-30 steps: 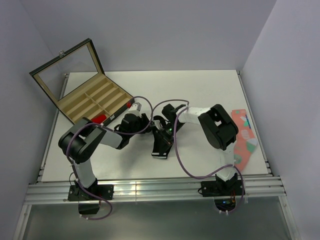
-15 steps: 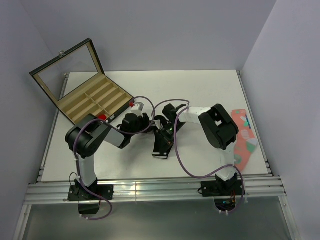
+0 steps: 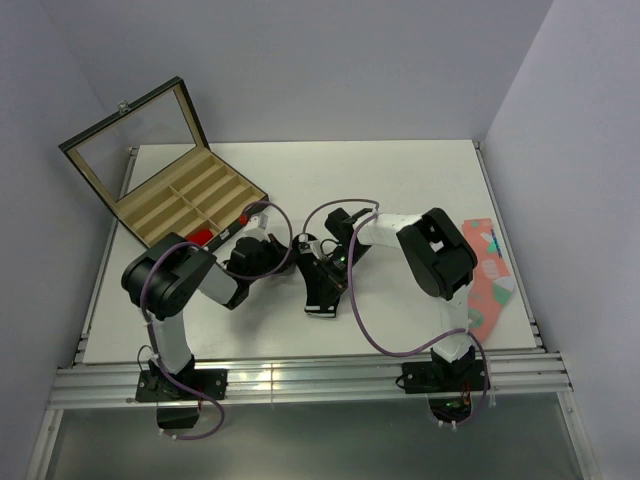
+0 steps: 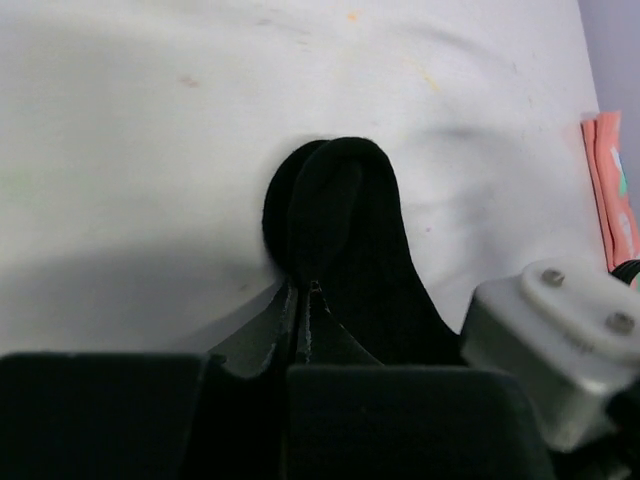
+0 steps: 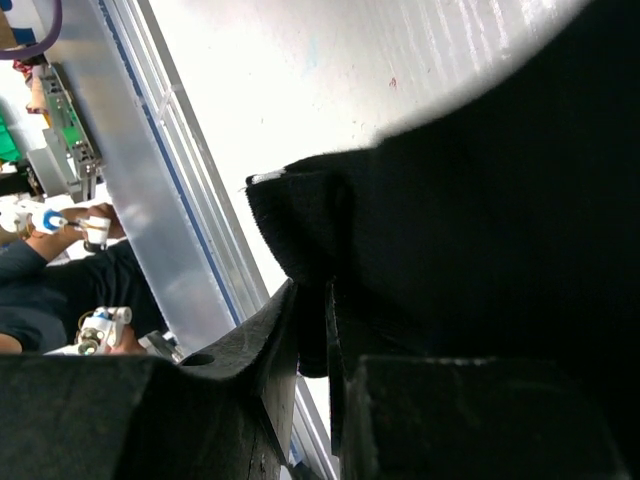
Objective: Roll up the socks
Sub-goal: Roll the sock at the center of the board.
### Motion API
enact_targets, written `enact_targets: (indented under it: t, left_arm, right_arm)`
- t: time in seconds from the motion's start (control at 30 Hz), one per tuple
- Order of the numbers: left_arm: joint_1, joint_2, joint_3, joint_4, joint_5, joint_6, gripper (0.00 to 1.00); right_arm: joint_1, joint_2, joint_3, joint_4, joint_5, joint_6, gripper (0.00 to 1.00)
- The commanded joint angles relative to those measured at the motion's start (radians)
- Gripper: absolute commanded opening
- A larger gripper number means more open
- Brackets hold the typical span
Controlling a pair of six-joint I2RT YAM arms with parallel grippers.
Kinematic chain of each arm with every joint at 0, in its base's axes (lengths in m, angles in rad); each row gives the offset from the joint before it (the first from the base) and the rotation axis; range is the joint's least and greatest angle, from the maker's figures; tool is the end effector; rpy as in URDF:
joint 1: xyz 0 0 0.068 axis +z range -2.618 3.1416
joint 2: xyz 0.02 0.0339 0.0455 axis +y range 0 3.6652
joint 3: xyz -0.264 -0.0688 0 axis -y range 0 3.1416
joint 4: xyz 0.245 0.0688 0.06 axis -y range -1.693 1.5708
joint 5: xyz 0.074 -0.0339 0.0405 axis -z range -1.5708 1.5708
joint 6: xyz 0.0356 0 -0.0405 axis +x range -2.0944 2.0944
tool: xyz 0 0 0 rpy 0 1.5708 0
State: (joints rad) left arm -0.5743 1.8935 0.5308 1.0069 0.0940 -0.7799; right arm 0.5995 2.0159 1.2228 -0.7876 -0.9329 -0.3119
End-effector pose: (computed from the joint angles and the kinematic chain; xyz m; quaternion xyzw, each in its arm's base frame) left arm 0.2632 -0.1743 0.0984 -0.0575 0.8186 -0.3873 0.4202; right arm 0.2707 0.2196 0.1241 0.3911 -0.8030 -0.4444 0.0688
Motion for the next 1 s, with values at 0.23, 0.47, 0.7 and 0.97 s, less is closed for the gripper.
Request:
enact_targets:
  t: [0.23,0.47,0.7,0.97]
  left_arm:
    - [0.036,-0.212,-0.133,-0.145,-0.177,-0.042,0.00]
    - [0.036,-0.208,-0.169,-0.117,-0.165,-0.053,0.00]
    - [0.033,-0.188,-0.184,-0.076,-0.134,-0.052,0.00]
    - [0.002,-0.234,-0.227,-0.036,-0.126,-0.006,0.23]
  right_arm:
    - [0.000,0.024,0.015,-0.131,-0.017,-0.082,0.19]
    - [0.014,0.082,0.050,-0.116,0.054,-0.044,0.19]
    - [0.020,0.101,0.063,-0.067,0.146,0.016,0.19]
    - [0.031,0.101,0.060,-0.010,0.267,0.103,0.19]
